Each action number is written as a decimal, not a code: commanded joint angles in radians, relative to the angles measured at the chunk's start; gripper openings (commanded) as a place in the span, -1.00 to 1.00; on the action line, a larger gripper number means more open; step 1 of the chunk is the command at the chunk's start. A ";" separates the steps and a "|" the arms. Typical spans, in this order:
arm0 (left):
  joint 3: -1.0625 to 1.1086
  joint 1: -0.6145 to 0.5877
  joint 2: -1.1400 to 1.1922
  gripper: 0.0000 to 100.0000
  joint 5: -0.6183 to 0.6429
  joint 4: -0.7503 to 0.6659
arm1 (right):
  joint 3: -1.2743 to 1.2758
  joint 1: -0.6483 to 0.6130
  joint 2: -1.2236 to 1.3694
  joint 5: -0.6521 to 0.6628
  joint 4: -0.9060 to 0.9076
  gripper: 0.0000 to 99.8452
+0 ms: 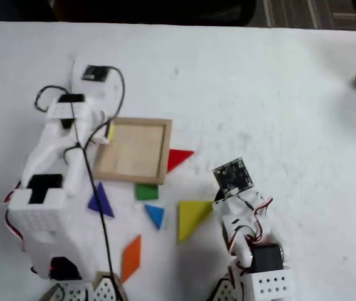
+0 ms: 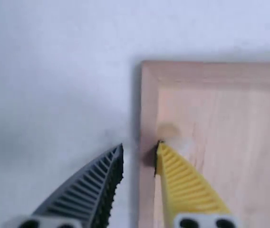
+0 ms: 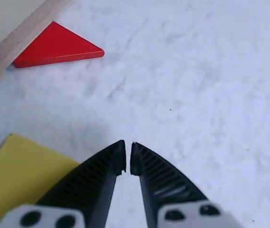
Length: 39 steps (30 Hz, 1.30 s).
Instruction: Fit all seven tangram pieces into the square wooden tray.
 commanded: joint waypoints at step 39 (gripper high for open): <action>0.514 -0.077 -0.708 -0.73 -0.117 0.112 | 0.025 0.002 -0.012 -0.003 -0.054 -0.94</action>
